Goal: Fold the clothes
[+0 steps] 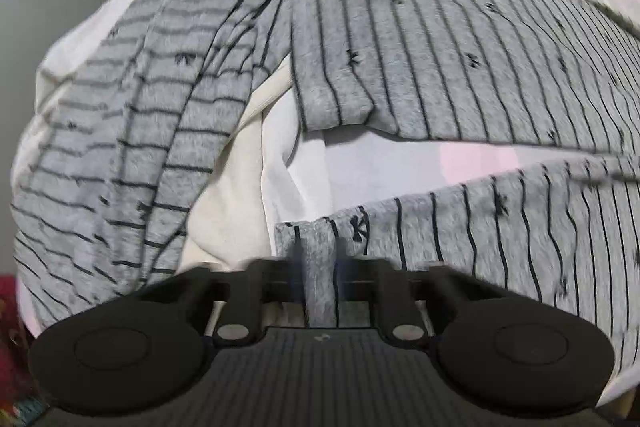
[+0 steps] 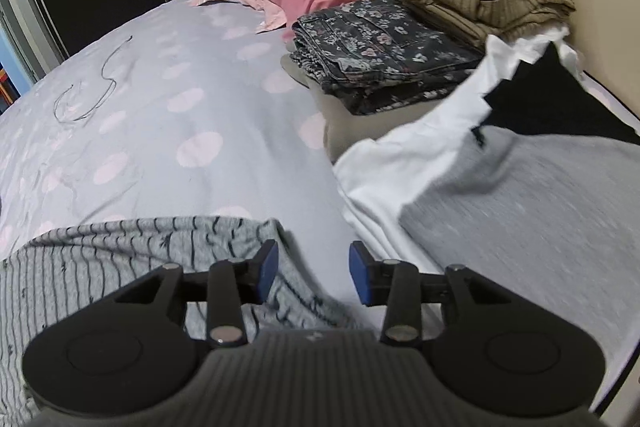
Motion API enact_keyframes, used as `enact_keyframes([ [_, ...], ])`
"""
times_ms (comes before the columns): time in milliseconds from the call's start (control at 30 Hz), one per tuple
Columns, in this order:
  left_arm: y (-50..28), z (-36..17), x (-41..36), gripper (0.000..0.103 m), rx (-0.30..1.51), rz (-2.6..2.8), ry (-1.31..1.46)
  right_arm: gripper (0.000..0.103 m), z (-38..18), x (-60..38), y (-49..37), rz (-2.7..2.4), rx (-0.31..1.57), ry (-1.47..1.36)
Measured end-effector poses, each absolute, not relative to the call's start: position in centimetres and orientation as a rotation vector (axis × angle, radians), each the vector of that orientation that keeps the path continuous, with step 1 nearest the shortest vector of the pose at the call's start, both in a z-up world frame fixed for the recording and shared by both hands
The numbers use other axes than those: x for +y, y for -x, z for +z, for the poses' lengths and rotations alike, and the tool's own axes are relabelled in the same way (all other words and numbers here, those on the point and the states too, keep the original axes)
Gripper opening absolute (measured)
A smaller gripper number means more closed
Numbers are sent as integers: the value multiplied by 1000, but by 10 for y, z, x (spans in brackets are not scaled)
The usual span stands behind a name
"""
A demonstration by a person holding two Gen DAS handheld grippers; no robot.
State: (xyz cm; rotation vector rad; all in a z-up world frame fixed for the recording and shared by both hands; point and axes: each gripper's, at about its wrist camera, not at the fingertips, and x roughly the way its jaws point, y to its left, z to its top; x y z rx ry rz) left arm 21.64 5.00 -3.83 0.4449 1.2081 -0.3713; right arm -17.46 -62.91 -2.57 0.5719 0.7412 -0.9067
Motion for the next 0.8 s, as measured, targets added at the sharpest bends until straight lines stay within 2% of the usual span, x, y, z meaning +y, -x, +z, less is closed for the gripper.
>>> enact_keyframes([
  [133, -225, -30, 48, 0, 1145, -295, -413, 51, -42, -651, 156, -872, 741, -628],
  [333, -232, -21, 54, 0, 1147, -271, -351, 48, -76, -677, 127, -859, 782, -716],
  [433, -237, -30, 50, 0, 1187, -274, -328, 41, -89, -687, 117, -831, 794, -798],
  [500, -240, -37, 44, 2, 1216, -273, -346, 23, -94, -689, 111, -806, 807, -819],
  [567, -239, -42, 37, 3, 1224, -269, -392, 17, -94, -688, 104, -793, 810, -805],
  [600, -239, -42, 36, 5, 1220, -269, -395, 8, -88, -687, 102, -814, 792, -761],
  [800, -246, -35, 37, 8, 1170, -246, -344, 7, -56, -698, 92, -959, 632, -605],
])
